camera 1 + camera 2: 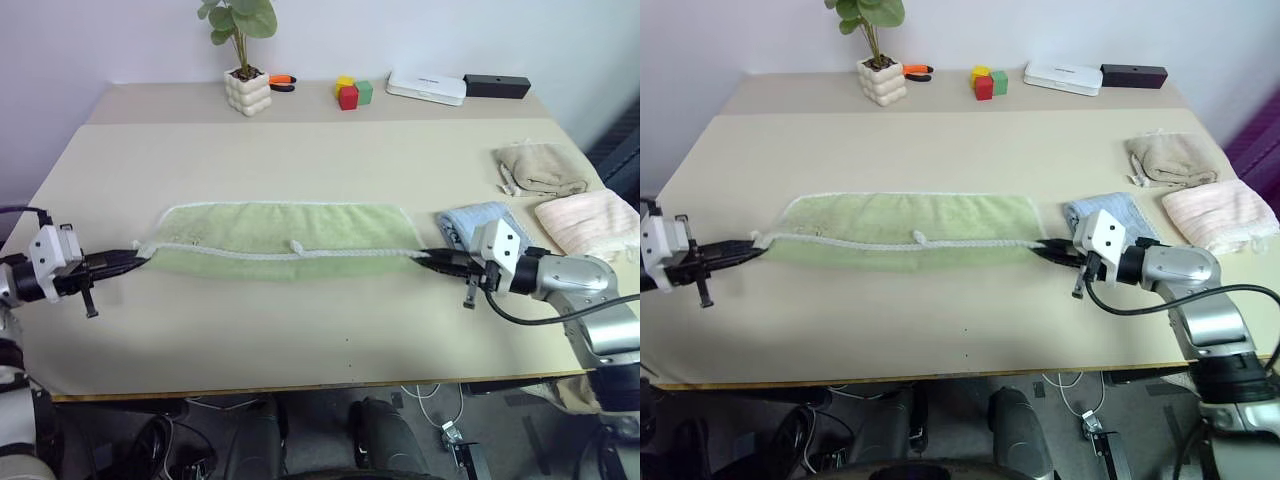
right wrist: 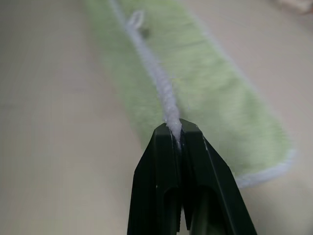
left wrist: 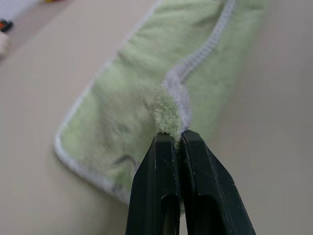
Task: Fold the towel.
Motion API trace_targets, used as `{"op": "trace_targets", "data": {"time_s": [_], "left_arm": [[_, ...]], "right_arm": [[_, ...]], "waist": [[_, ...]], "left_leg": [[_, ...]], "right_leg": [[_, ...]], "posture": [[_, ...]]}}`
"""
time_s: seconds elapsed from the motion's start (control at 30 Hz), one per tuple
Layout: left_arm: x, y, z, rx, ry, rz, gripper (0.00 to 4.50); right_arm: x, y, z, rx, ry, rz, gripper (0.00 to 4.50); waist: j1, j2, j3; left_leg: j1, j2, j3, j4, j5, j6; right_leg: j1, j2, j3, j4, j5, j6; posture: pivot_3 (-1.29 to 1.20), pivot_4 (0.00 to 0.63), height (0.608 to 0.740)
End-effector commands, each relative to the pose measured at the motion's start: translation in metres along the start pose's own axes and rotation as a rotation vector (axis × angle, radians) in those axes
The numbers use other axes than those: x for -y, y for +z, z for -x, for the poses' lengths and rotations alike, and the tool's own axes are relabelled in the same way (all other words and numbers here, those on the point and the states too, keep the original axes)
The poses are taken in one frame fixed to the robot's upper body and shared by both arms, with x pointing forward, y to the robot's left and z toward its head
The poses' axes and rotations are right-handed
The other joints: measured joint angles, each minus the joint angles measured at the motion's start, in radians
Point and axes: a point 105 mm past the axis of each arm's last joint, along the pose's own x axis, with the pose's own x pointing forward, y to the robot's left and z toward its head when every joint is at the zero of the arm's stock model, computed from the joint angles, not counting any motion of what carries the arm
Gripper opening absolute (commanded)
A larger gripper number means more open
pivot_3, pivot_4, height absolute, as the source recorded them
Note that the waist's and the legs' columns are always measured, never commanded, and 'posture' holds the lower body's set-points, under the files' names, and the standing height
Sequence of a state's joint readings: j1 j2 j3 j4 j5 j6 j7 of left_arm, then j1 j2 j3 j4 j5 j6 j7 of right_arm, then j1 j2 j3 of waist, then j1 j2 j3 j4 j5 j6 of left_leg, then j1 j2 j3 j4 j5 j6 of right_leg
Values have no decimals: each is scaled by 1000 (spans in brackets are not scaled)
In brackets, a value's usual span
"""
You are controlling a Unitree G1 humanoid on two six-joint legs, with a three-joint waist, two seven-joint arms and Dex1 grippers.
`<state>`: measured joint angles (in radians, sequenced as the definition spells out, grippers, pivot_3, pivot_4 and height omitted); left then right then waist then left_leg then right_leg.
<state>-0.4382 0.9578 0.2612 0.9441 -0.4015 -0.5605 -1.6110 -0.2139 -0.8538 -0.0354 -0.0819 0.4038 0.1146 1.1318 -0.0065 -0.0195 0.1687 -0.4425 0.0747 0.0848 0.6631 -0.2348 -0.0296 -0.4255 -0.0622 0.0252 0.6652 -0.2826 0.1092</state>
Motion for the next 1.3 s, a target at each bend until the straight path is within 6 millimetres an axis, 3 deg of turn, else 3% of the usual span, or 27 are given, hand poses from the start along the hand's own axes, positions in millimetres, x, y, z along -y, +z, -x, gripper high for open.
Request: {"op": "trace_targets", "data": {"time_s": [0.03,0.2,0.3,0.47,0.8,1.3], "left_arm": [[-5,14,17,6,19,-24,0],[3,10,26,5,21,23,0],[5,7,21,25,24,35,0],[-9,8,5,110,119,67,0],[-45,12,-13,194,316,111,0],[-57,3,-36,179,414,169,0]], "right_arm": [[-9,11,15,6,47,-10,46],[-6,6,23,-8,13,-35,46],[-3,3,17,-1,-4,-24,46],[25,7,5,46,-127,22,46],[51,-5,-10,67,-244,39,46],[72,-13,-38,51,-333,82,46]], "waist": [[5,0,0],[11,0,-1],[17,0,-1],[19,0,-1],[16,0,-1],[18,0,-1]], "left_leg": [[0,0,0,0,0,1],[1,0,0,1,-1,1],[1,0,0,1,-1,1],[1,0,1,2,-1,1],[0,-1,0,2,-1,2],[0,0,0,2,-1,1]], "right_leg": [[1,0,0,0,0,0],[1,0,0,0,0,-1],[1,0,0,0,0,-1],[2,0,0,0,0,-1],[1,1,0,0,1,0],[1,1,0,0,1,0]], "posture": [[0,150,735],[0,150,735],[0,150,735],[0,150,735],[0,150,735],[0,150,735]]}}
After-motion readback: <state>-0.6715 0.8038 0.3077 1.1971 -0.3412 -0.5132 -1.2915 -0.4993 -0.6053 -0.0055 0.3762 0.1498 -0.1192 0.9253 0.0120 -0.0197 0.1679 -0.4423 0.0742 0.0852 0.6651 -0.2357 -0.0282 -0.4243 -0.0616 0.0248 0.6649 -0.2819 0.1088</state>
